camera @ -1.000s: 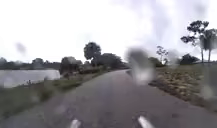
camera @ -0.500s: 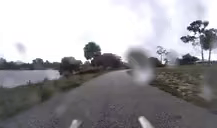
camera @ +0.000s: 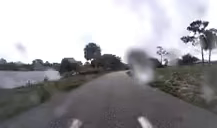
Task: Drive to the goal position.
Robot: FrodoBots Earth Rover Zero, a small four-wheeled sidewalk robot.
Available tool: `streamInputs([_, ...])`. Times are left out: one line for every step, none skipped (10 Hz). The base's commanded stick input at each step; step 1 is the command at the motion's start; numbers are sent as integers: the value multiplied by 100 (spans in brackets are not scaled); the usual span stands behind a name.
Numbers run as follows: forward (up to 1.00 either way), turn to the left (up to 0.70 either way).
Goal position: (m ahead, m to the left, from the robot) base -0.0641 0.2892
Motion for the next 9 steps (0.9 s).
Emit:
streamInputs([70,4])
streamInputs([70,3])
streamInputs([70,2])
streamInputs([70,1])
streamInputs([70,0])
streamInputs([70,0])
streamInputs([70,0])
streamInputs([70,0])
streamInputs([70,0])
